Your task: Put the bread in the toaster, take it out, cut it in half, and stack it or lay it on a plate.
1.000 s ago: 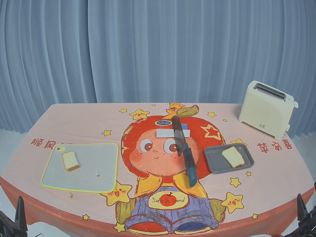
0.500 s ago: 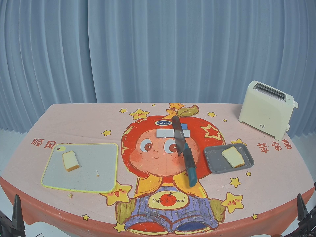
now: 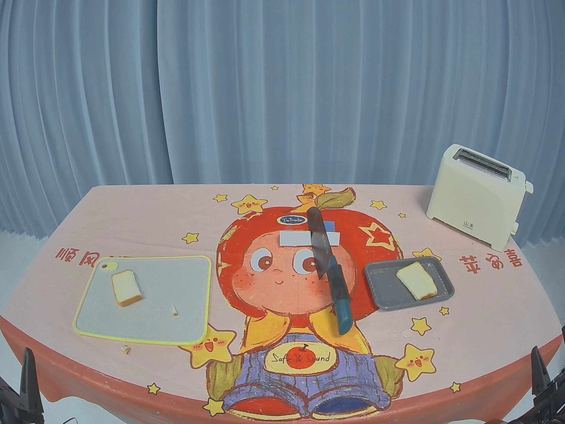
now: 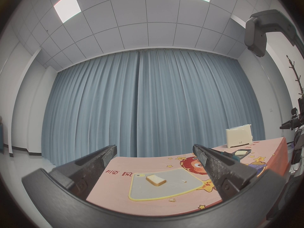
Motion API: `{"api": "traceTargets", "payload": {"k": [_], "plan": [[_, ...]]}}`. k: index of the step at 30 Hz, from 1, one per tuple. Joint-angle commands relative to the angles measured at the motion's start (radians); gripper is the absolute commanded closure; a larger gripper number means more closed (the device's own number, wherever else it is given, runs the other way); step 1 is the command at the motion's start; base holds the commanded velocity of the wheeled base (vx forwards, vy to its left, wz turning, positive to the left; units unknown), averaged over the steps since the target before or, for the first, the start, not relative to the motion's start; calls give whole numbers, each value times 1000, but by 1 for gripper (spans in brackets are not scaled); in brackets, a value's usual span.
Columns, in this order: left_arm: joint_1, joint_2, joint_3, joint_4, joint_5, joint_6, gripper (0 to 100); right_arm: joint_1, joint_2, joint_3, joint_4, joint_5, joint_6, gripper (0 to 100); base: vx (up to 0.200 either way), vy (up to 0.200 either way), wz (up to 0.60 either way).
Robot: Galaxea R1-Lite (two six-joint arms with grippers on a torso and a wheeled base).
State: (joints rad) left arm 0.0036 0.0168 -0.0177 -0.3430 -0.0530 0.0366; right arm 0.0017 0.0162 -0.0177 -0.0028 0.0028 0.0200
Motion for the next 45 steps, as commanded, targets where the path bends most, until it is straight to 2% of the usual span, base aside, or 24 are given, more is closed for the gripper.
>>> {"api": "traceTargets", "payload": {"k": [1, 6, 9, 11, 18, 23, 28, 30, 36, 43, 45], "plan": [[-1, 0, 18, -5, -1, 0, 0, 1, -16, 18, 0, 0, 0, 0, 0, 0, 0], [-1, 75, 18, -60, -5, 2, 0, 1, -16, 18, 0, 0, 0, 0, 0, 0, 0], [-8, 121, 18, -47, -34, 2, 0, 0, -16, 18, 0, 0, 0, 0, 0, 0, 0], [-10, 152, 18, -27, -51, 2, 0, 0, -16, 18, 0, 0, 0, 0, 0, 0, 0], [-40, 193, 4, 58, -62, 6, 0, 0, -16, 18, 0, 0, 0, 0, 0, 0, 0], [-94, 193, -47, 180, -62, 5, 0, 1, -16, 18, 0, 0, 0, 0, 0, 0, 0], [-100, 203, -108, 259, -62, 5, 0, 1, -16, 18, 0, 0, 0, 0, 0, 0, 0], [-91, 233, -143, 294, -61, -6, 0, 1, -16, 18, 0, 0, 0, 0, 0, 0, 0], [-91, 292, -165, 311, -50, -7, 0, 1, -16, 18, 0, 0, 0, 0, 0, 0, 0], [-93, 376, -188, 308, -61, -9, 0, 0, -16, 18, 0, 0, 0, 0, 0, 0, 0], [-91, 414, -202, 311, -57, -21, 0, 1, -16, 18, 0, 0, 0, 0, 0, 0, 0]]}}
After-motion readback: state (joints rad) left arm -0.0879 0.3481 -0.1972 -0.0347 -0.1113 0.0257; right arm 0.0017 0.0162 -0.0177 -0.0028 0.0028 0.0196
